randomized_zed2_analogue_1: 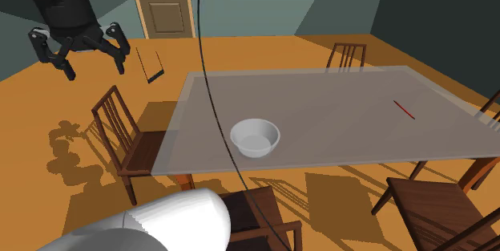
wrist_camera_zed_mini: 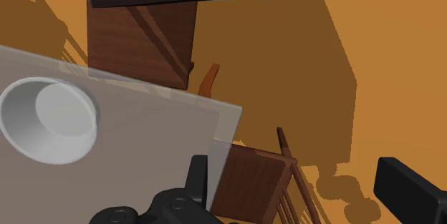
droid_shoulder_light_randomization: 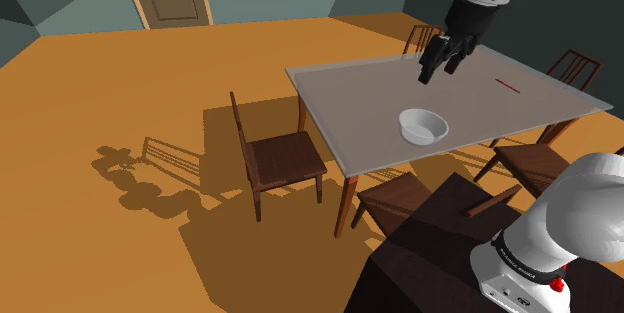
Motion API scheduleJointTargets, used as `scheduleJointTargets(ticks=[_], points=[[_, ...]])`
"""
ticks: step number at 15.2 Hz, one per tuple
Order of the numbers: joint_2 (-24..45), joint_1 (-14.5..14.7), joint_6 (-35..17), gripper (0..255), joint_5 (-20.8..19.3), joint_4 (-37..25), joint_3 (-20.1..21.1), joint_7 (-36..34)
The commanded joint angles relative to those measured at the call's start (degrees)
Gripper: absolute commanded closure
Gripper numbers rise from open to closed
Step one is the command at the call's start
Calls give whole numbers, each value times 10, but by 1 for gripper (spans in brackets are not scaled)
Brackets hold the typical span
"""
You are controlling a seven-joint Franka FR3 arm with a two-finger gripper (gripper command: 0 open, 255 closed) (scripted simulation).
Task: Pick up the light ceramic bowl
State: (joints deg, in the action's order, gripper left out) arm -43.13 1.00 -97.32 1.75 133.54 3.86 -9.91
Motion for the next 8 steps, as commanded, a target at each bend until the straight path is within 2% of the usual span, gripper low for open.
scheduleJointTargets(ticks=[1, 8], points=[[0, 0, 0, 0, 0, 0, 0, 0], [0, -17, -121, 0, -48, 115, -35, 62]])
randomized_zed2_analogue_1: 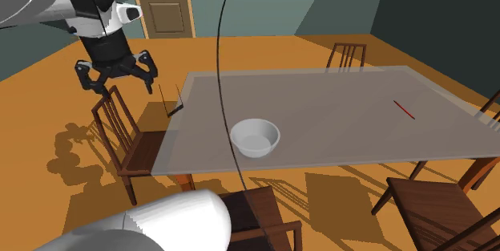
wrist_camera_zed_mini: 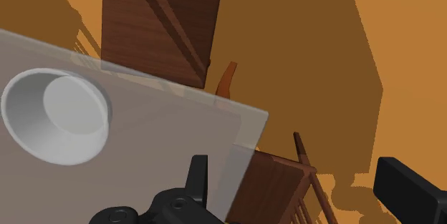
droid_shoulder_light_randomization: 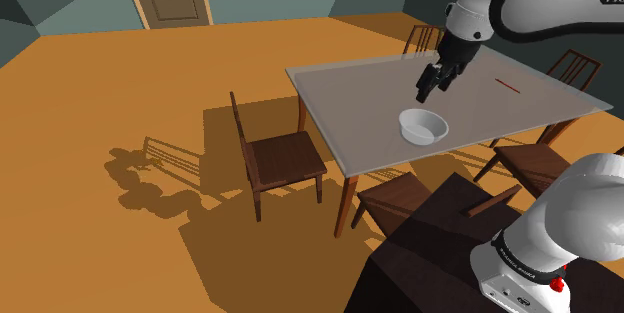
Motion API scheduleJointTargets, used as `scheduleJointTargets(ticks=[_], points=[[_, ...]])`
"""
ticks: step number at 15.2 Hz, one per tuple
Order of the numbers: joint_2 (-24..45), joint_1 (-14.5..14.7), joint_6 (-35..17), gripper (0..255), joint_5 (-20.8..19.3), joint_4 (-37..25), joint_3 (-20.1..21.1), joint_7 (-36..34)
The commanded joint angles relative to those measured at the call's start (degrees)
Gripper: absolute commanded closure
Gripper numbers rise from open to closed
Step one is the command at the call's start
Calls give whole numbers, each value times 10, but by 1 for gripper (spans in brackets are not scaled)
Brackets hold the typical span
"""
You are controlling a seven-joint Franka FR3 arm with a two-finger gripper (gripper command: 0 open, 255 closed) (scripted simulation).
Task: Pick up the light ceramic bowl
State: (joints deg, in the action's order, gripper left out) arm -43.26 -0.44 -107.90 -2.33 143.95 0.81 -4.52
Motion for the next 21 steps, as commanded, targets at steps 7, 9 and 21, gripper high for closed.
scheduleJointTargets(ticks=[7, 9, 21], points=[[50, -32, -155, 0, -64, 93, -46, 65], [74, -42, -199, 0, -82, 109, -59, 80], [311, -115, -478, 0, -195, 117, -129, 146]])
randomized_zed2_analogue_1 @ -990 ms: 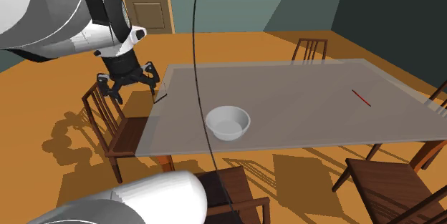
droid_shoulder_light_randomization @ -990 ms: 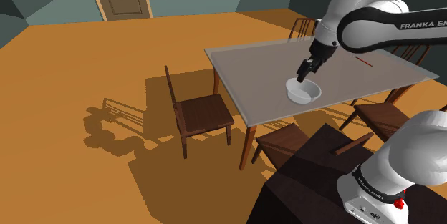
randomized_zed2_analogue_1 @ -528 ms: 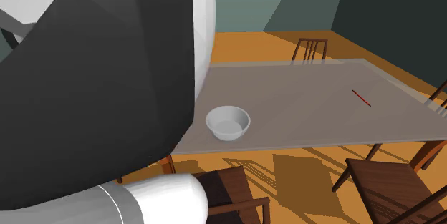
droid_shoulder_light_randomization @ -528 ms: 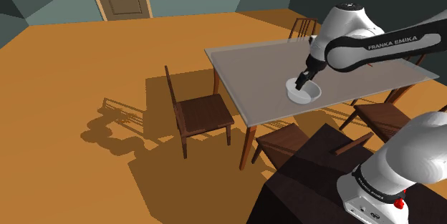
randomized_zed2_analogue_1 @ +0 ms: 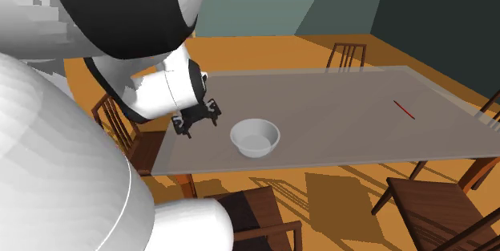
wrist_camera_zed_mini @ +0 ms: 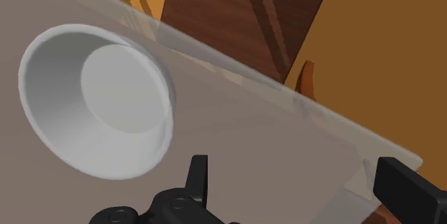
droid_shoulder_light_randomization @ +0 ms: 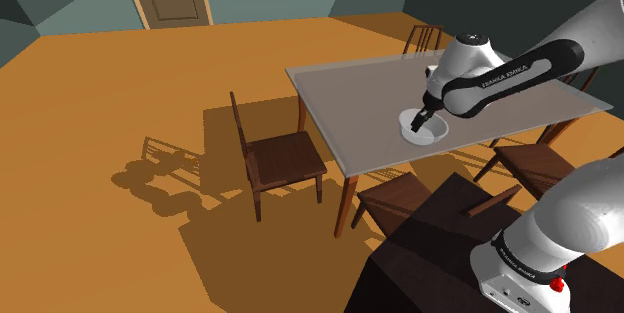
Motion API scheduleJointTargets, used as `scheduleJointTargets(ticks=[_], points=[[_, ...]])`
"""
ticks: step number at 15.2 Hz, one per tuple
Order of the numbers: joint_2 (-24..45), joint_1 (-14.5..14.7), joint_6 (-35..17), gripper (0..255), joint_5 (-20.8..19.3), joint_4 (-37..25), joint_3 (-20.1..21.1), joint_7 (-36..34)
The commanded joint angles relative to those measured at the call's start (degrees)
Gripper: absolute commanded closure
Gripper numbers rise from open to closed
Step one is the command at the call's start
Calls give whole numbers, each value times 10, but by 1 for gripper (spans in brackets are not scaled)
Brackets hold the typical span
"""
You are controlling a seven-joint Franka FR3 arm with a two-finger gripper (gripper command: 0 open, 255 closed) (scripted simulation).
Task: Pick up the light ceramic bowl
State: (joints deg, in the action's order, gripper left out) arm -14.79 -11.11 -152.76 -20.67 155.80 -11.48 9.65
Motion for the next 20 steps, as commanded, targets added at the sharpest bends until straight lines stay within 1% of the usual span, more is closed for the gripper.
scheduleJointTargets(ticks=[1, 8, 12, 14, 15, 20], points=[[51, -14, -51, 0, -21, -8, -11, 8], [227, -50, -183, 0, -81, -80, -42, 21], [326, -65, -240, 0, -94, -139, -56, 36], [373, -77, -263, 0, -97, -172, -57, 44], [385, -80, -268, 0, -98, -181, -57, 46], [432, -62, -303, 0, -100, -194, -76, 31]])
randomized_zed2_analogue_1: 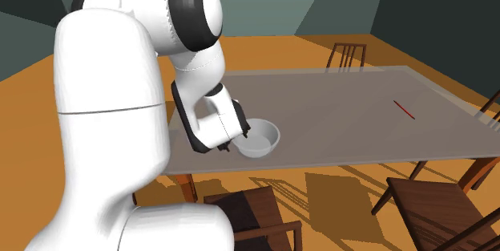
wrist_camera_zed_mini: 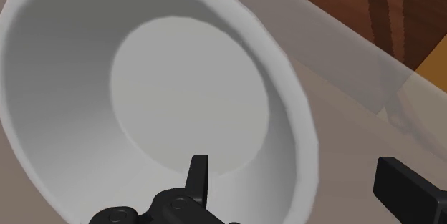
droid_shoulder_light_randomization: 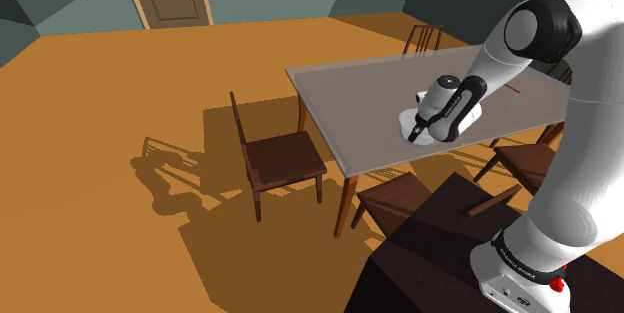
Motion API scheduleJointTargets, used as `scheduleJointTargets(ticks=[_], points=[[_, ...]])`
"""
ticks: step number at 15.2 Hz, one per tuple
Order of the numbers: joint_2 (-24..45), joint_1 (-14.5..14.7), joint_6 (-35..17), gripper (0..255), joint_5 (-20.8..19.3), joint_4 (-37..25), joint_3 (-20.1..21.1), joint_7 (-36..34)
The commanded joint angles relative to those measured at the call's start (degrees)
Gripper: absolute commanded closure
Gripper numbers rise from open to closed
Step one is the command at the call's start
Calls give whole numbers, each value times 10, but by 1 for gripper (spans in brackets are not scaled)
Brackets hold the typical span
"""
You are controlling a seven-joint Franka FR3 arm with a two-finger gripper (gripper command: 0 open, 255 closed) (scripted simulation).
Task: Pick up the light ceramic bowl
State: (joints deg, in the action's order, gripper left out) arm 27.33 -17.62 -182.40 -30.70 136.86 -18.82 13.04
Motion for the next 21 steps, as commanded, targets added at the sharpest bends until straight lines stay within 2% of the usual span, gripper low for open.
scheduleJointTargets(ticks=[1, 4, 5, 14, 21], points=[[21, 6, -13, 0, 1, -8, -6, -5], [36, 11, -24, 0, 3, -12, -10, -8], [35, 10, -24, 255, 2, -12, -10, -8], [36, 11, -24, 255, 3, -12, -10, -8], [-31, -13, 24, 255, 0, 7, 14, 9]])
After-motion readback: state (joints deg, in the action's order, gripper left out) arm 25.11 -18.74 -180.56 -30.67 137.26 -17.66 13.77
